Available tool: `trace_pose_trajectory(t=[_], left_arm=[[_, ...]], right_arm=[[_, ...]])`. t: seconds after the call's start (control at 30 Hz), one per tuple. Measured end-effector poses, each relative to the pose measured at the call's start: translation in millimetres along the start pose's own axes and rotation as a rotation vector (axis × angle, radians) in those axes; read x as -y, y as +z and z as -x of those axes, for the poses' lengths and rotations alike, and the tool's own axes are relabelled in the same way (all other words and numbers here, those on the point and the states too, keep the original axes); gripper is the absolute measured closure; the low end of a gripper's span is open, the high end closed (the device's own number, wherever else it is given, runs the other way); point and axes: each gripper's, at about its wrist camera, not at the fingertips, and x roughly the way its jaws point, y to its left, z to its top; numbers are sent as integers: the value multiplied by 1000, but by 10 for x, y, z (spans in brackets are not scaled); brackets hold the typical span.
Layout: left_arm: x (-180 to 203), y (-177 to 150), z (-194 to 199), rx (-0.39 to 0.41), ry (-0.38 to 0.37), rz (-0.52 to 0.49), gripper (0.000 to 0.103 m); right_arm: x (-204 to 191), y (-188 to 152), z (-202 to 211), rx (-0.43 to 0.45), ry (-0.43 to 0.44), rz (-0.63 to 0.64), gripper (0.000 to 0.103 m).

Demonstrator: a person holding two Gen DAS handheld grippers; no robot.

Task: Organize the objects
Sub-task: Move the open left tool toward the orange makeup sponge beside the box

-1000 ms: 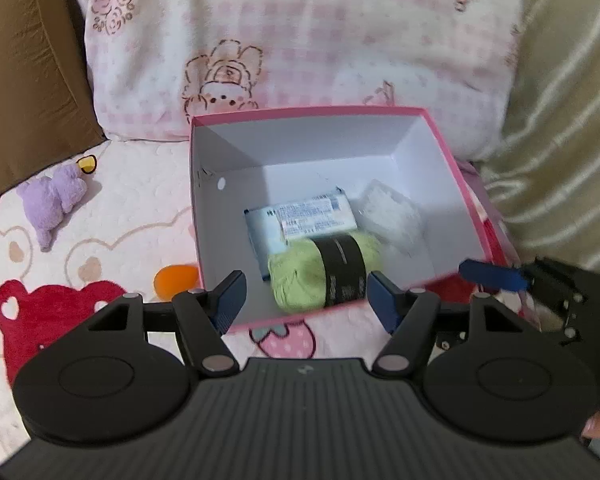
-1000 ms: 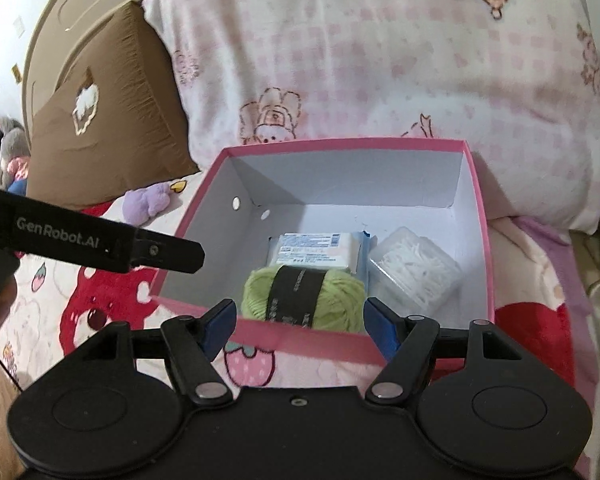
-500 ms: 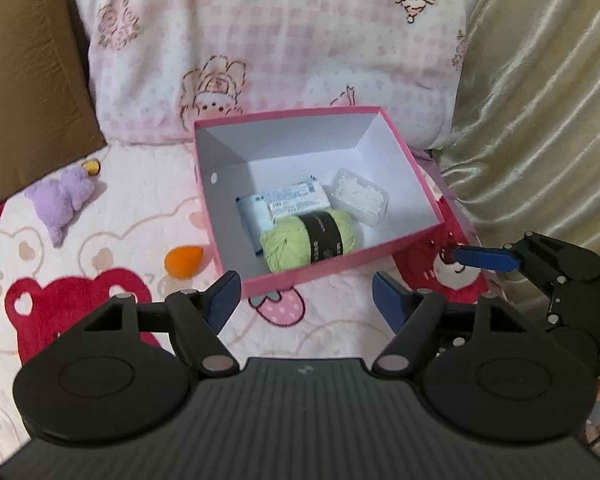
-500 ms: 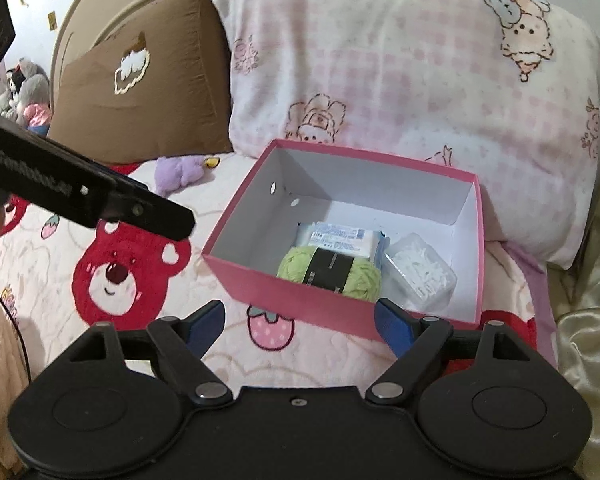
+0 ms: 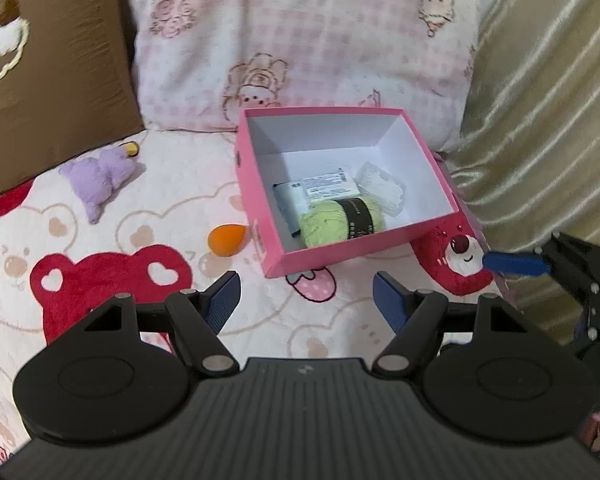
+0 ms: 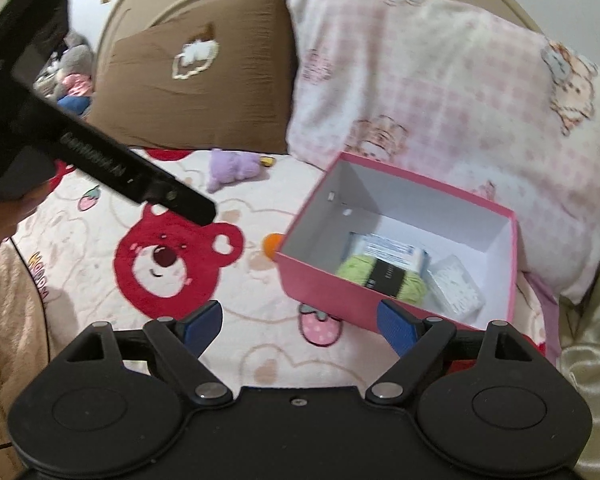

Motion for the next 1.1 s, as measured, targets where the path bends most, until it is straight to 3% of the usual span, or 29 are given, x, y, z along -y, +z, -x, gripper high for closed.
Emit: trace_pose_trajectory(t=[0.4,0.5,0.73,0.83,0.93,1.1], left_arm=[[-490,-239,-77,67,-44,34,33],[-594,-282,-192,36,-25,39,33],[-879,-379,-331,50,-11,67,33],[-956,-392,-333,73,-7,59,34],[-998,-384,-352,91,-4,43,34],[-1075,-365,-430,126,-29,31,34]], right_arm=[[-613,129,-241,58,10,97,16],[-709,133,-381,71,8,94,17],[-868,122,-662,126,-37,66,18],[-961,75,-782,166,-101,91,19],[-1004,45,-896,176,-121,95,23],[-1016,35,-1114,145,-91,45,40]])
